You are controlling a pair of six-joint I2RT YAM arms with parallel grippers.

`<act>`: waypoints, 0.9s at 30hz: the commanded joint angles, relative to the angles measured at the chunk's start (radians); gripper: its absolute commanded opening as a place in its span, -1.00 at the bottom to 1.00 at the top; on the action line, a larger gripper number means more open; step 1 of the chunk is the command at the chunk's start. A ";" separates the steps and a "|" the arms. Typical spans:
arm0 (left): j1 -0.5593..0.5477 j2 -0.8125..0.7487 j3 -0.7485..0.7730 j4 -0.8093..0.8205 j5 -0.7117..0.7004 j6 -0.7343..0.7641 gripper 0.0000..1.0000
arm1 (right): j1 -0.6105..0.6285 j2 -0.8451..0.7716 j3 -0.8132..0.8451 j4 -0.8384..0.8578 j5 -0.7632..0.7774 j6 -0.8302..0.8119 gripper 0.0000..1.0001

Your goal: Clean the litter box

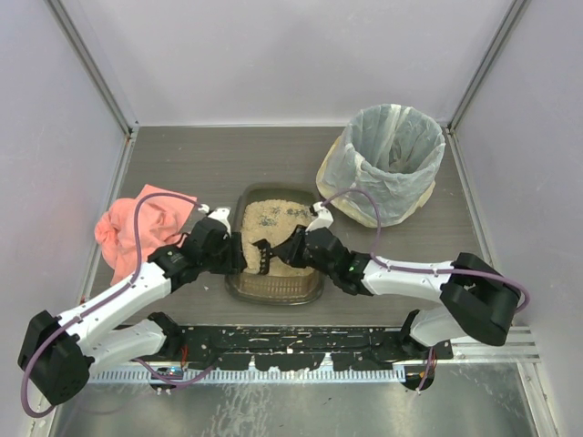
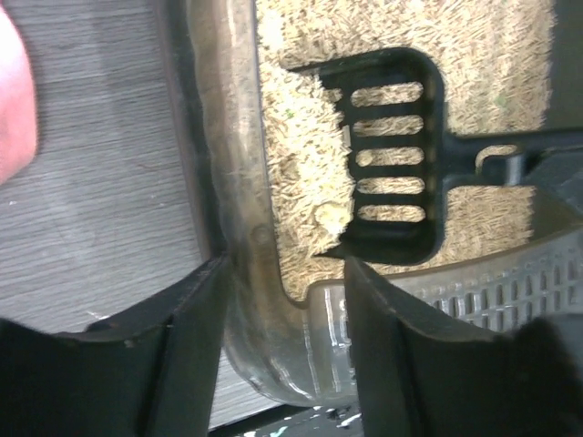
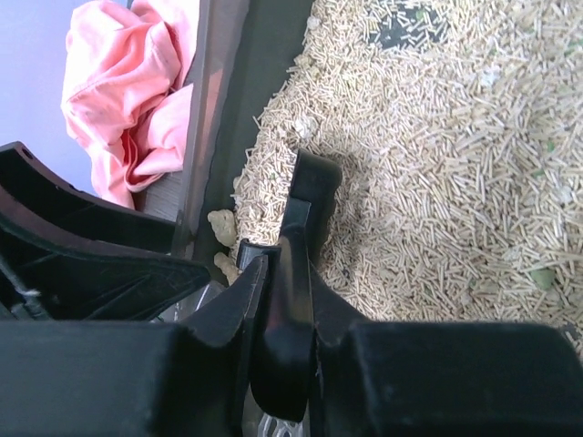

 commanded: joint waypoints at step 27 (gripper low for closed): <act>-0.014 -0.155 0.160 -0.092 -0.140 0.042 0.95 | 0.020 -0.323 -0.294 0.167 0.142 0.199 -0.99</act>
